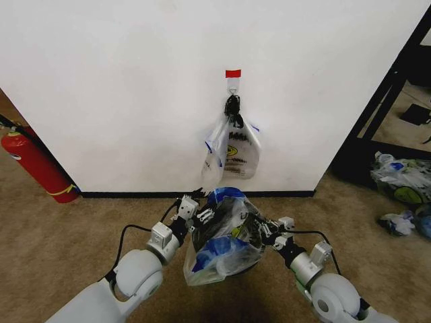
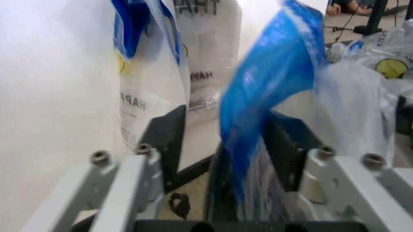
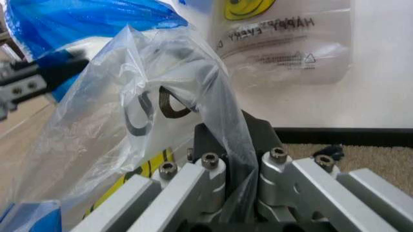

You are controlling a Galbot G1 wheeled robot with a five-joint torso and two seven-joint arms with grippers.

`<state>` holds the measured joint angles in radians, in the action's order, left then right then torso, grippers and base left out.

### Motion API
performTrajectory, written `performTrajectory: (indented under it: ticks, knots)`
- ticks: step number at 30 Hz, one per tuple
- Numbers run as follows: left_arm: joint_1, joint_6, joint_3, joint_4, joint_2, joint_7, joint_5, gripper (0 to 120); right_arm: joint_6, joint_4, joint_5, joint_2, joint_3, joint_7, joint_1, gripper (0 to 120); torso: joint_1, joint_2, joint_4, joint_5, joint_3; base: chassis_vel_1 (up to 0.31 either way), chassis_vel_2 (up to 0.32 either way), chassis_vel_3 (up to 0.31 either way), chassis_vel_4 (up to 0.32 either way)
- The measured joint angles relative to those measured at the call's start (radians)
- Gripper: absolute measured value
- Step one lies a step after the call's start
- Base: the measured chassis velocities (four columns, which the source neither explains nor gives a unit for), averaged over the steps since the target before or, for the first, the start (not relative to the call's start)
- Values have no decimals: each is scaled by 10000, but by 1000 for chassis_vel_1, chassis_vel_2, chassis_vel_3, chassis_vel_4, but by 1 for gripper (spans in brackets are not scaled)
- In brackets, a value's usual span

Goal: Pick up the garbage bag from the wall and place it over the trash bin.

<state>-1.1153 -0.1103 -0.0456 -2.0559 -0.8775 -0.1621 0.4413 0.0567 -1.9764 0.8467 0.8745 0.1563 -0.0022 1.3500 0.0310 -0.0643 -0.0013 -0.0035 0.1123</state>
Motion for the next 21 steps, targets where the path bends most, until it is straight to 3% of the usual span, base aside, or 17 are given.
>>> performTrajectory:
  ticks: [12, 19, 21]
  knots:
    - [18, 1, 431, -229, 458, -127, 93, 0, 155, 67, -78, -191, 190, -569, 43, 1, 0, 0, 0, 1, 0, 0, 0, 0, 0]
    - [71, -11, 515, -223, 607, -140, 244, 0, 358, 264, -67, -237, 256, -1177, 28, 1, 0, 0, -1, 0, 0, 0, 0, 0, 0]
    - [242, -90, 515, -20, 725, -46, 244, 0, 647, 584, -6, -324, 396, -2300, -15, 1, 0, 0, -1, -1, 0, 0, 0, 0, 0]
